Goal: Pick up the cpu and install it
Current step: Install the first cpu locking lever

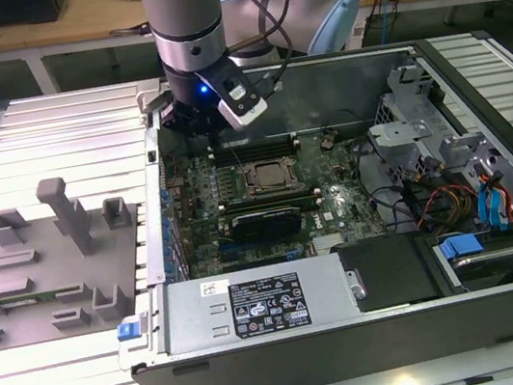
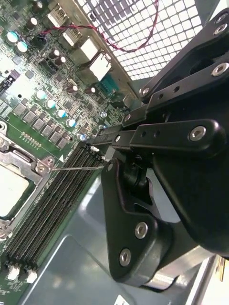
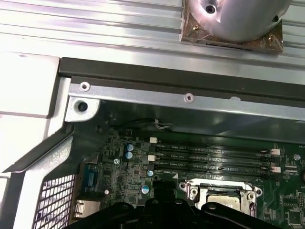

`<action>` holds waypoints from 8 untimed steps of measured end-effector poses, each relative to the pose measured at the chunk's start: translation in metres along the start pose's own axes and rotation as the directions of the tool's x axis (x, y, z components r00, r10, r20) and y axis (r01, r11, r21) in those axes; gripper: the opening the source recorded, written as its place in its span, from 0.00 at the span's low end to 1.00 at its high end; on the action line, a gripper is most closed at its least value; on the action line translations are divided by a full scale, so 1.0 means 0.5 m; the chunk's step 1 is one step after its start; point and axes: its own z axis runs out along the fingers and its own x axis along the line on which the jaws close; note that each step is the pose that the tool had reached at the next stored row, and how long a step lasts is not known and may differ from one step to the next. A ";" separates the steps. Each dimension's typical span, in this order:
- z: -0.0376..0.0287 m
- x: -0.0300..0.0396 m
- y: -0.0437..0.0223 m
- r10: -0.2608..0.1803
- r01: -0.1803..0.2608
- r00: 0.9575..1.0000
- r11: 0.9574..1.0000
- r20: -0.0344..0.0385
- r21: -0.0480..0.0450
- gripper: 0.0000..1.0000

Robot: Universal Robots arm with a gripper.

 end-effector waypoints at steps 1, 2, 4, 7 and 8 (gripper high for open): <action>0.001 0.000 0.000 0.000 0.000 1.000 1.000 0.001 -0.008 0.11; 0.001 0.000 0.000 0.001 -0.001 1.000 1.000 0.002 -0.018 0.11; 0.002 0.000 0.000 0.002 -0.001 1.000 0.999 0.004 -0.039 0.11; 0.003 0.000 -0.001 0.002 -0.002 1.000 0.998 0.006 -0.060 0.11; 0.004 0.000 -0.001 0.003 -0.002 1.000 0.998 0.006 -0.063 0.11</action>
